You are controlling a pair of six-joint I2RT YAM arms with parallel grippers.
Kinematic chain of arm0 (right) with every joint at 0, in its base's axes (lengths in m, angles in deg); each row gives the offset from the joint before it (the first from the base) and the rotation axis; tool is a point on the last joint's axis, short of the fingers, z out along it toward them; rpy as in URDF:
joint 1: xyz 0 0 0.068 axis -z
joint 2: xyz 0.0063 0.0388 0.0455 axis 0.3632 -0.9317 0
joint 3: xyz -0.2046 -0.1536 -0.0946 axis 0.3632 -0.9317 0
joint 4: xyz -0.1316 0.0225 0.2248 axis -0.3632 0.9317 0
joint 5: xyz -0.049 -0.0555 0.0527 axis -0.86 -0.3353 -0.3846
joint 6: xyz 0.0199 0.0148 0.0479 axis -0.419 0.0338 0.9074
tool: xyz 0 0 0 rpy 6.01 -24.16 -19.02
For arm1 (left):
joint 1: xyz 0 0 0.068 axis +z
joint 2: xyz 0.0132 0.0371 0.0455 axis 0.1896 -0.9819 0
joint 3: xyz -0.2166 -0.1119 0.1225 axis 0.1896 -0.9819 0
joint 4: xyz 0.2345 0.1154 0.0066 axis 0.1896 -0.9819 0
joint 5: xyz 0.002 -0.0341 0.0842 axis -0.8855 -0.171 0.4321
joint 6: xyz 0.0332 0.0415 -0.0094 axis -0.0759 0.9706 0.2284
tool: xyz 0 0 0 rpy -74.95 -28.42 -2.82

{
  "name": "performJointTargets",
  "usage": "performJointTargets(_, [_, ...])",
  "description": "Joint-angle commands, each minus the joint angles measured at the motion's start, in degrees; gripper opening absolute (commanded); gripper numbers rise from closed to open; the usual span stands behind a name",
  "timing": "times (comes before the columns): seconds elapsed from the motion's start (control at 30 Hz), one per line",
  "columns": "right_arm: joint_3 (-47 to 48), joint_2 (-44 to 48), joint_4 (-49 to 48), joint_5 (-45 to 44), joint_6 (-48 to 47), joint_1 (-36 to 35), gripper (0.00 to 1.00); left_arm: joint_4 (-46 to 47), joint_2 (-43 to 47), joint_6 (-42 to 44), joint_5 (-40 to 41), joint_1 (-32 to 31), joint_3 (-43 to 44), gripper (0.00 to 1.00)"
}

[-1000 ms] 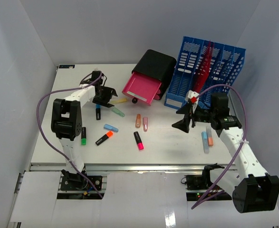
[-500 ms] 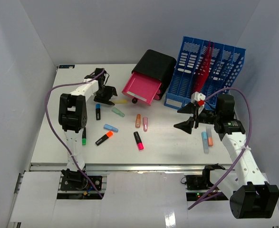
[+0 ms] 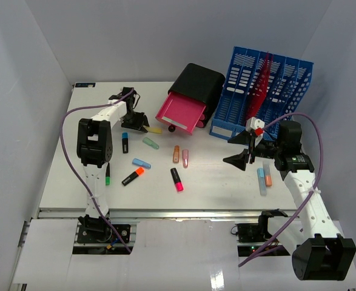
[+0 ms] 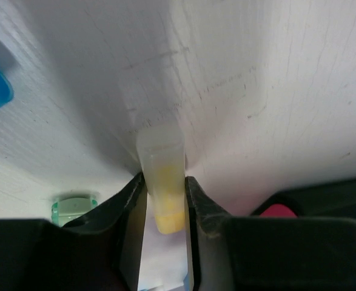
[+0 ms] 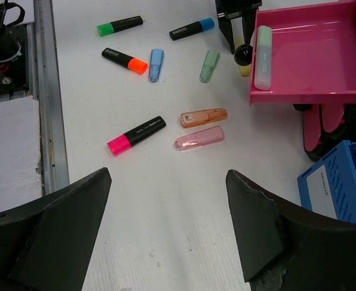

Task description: Organize the desk

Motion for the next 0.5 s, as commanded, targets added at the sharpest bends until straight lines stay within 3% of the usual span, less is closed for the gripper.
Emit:
performJointTargets(0.0, [-0.4, 1.2, -1.4, 2.3, 0.9, 0.7, 0.83, -2.3, 1.3, -2.9, 0.9, 0.6, -1.2, 0.28])
performJointTargets(0.2, [-0.6, 1.7, -1.4, 3.3, 0.9, 1.8, 0.83, 0.9, 6.1, 4.1, 2.2, 1.5, -2.1, 0.14])
performJointTargets(0.33, [-0.9, 1.4, -1.7, 3.6, 1.0, 1.9, 0.83, 3.6, 14.8, 11.1, 8.6, 1.5, -4.1, 0.04])
performJointTargets(0.47, [-0.9, 1.4, -1.9, 3.7, 0.9, 1.9, 0.83, 6.0, 24.6, 16.3, 12.7, 1.5, -8.4, 0.01])
